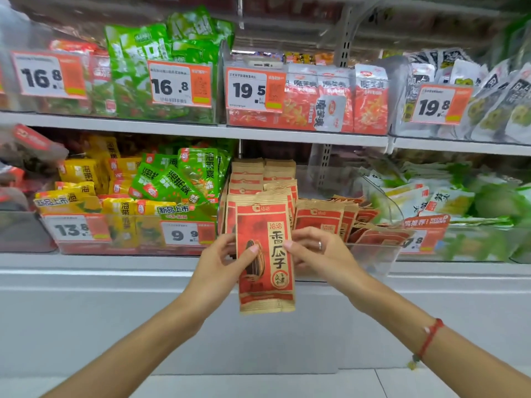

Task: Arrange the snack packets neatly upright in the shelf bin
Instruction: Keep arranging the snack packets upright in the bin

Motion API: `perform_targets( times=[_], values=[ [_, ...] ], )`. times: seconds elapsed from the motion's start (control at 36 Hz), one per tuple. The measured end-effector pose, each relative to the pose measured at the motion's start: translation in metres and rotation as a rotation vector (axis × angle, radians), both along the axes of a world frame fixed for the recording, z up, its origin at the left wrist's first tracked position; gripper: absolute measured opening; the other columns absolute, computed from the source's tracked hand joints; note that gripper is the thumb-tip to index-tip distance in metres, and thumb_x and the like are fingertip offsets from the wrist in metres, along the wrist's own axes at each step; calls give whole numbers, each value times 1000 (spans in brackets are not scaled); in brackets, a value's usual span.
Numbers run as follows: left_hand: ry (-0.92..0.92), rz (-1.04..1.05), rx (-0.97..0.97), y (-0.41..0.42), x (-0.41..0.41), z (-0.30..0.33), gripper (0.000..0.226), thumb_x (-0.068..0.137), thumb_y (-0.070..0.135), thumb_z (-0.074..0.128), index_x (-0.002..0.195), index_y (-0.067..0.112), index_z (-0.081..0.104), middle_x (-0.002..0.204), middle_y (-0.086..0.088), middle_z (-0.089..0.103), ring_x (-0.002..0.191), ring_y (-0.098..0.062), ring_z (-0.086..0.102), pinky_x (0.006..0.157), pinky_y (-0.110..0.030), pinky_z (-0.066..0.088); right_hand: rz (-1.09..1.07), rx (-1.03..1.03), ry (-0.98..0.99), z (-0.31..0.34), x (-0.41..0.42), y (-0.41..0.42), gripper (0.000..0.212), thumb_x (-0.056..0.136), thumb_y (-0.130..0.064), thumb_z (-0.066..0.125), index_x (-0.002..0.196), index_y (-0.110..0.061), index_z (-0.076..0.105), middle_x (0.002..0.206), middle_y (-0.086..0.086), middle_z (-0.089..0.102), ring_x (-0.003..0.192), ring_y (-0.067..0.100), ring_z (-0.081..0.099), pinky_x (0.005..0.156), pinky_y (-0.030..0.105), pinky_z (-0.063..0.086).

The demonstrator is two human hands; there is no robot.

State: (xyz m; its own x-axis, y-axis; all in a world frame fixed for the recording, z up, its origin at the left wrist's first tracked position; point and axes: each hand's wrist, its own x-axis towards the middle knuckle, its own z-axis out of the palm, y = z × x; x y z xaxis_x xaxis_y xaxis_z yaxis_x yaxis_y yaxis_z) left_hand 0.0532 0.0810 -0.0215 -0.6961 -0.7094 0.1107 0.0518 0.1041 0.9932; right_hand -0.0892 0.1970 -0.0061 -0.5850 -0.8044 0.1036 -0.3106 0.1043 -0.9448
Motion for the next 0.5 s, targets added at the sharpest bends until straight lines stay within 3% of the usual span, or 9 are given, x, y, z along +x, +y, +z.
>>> perform_targets(
  times=[0.08,0.17,0.25,0.33,0.39,0.44,0.5],
  values=[
    [34,67,-6,-1,-1,-3,18,87,26,67,104,26,62,105,6,69,100,-11,66,65,-16,52,-29,-10,-11,-1,3,0,30,86,-31,69,112,-20,60,97,-3,72,85,11,70,74,20,56],
    [108,241,-2,4,-5,-3,24,86,23,70,107,17,62,104,1,70,97,-13,67,75,-28,56,-99,-63,153,-3,13,1,38,79,-29,76,112,-28,55,100,-11,66,91,6,64,75,18,54],
    [181,373,-35,15,-7,2,26,83,22,73,105,15,62,97,5,70,77,2,67,62,-18,54,-72,-46,395,-6,30,2,58,72,-39,80,121,-35,49,112,-19,54,100,-4,54,82,14,47],
    [239,336,0,26,-8,8,27,79,21,77,101,16,62,91,6,68,67,10,64,53,-12,51,-36,-1,506,-10,37,0,81,66,-48,81,134,-36,38,127,-16,42,112,-2,46,94,21,43],
    [254,282,7,30,-9,10,24,78,21,78,97,17,64,83,8,70,69,8,66,55,-15,54,-37,-19,434,-7,35,0,77,68,-41,83,133,-33,42,124,-16,48,108,-4,52,91,23,48],
    [242,237,-11,31,-8,10,18,79,19,77,94,18,67,80,13,72,73,3,69,62,-20,58,24,-79,259,-4,28,1,60,73,-20,82,125,-24,52,110,-16,61,96,-9,61,82,18,52],
    [209,194,-32,30,-9,7,12,81,17,75,92,18,70,79,14,73,73,1,69,67,-23,59,90,-132,125,-2,22,4,44,79,-5,75,119,-17,60,103,-8,70,94,-2,66,81,17,52]
  ],
)
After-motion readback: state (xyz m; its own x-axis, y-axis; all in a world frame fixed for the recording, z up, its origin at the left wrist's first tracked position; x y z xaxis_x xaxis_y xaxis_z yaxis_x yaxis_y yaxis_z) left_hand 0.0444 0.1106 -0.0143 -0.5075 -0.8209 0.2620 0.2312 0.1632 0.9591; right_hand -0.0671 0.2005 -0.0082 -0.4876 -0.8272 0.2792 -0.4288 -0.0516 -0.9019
